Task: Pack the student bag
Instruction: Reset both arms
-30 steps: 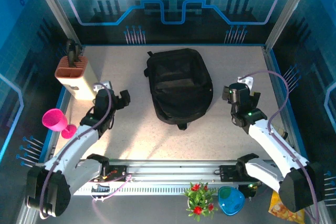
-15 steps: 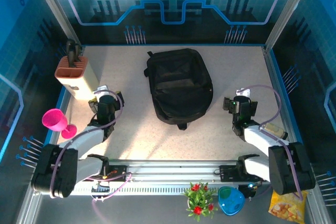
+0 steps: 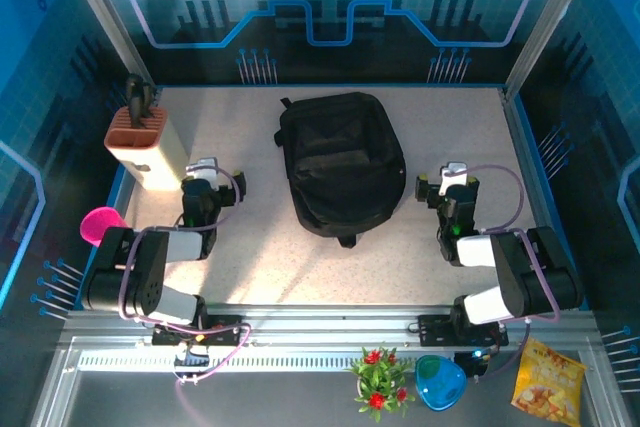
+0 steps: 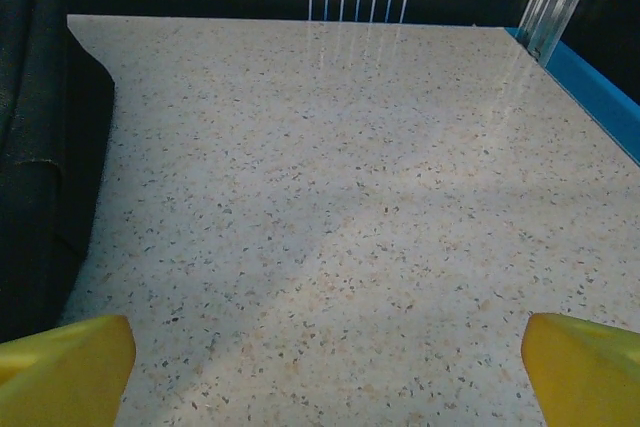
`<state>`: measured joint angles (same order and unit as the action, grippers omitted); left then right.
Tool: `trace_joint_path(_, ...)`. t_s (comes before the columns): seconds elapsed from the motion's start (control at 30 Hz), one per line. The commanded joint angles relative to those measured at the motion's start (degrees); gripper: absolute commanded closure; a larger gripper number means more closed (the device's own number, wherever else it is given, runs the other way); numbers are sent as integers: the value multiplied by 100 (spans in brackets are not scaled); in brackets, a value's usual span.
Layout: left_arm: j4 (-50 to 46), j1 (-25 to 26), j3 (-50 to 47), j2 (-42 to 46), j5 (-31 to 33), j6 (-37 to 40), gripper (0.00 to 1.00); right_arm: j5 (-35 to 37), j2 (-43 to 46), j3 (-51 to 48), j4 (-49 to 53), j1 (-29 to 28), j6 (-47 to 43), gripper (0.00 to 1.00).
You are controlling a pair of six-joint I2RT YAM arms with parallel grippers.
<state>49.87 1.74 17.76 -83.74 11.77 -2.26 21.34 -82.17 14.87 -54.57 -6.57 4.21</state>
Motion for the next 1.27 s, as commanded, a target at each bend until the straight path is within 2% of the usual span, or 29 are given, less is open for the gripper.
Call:
trace_joint_path(0.0, 378, -66, 240, -222, -465, 187, 1, -154, -23, 5, -593, 116, -87, 0)
trace_joint_path(0.2, 551, -121, 290, -531, -488, 137, 1, -616, -230, 42, -755, 118, -272, 0)
trace_joint_path(0.33, 337, -121, 400, -529, -474, 167, 1, -784, -708, -45, -1432, 108, -400, 0)
trace_joint_path(0.47, 357, -121, 393, -538, -455, 172, 1, -649, -666, 122, -1037, 110, -333, 0)
trace_joint_path(0.6, 334, -112, 405, -538, -545, 199, 1, -478, -598, 665, 145, 117, -198, 0)
trace_joint_path(1.23, 250, -121, 451, -552, -674, 222, 1, -543, -625, 640, 42, 148, -201, 0)
